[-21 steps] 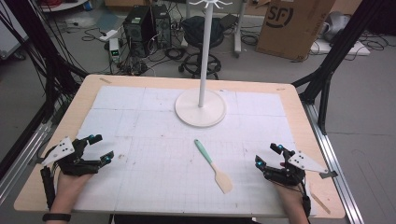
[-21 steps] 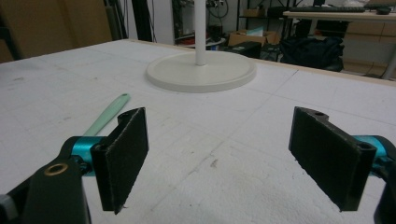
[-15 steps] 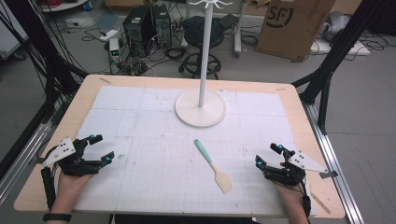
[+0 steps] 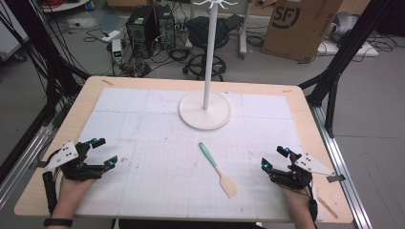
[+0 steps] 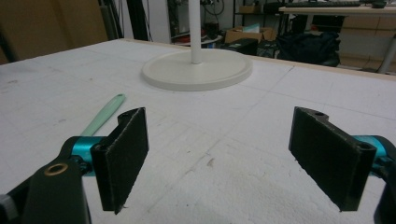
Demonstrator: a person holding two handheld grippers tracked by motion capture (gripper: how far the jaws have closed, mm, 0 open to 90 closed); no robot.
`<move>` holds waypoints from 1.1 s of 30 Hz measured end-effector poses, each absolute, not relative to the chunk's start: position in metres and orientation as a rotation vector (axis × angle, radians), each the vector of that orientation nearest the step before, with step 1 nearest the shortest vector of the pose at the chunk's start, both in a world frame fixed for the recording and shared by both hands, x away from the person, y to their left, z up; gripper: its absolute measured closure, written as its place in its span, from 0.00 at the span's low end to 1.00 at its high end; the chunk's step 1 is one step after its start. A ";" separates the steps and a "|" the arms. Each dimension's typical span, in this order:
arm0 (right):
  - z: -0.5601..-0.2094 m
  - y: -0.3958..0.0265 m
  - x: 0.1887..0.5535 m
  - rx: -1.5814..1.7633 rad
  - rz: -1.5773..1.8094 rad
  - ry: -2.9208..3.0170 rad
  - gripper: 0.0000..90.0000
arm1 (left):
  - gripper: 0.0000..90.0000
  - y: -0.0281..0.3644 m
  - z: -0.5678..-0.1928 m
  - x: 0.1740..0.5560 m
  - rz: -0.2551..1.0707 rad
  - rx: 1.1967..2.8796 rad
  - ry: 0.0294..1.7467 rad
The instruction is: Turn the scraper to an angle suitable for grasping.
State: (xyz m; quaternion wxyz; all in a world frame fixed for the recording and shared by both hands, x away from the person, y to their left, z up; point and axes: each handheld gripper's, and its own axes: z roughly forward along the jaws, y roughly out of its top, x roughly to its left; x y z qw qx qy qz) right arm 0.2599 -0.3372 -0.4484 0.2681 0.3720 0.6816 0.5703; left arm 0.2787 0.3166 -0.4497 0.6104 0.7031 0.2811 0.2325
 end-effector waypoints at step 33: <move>-0.449 -0.338 0.261 1.025 1.540 1.831 0.21 | 0.17 0.315 -0.450 0.278 0.551 1.631 0.645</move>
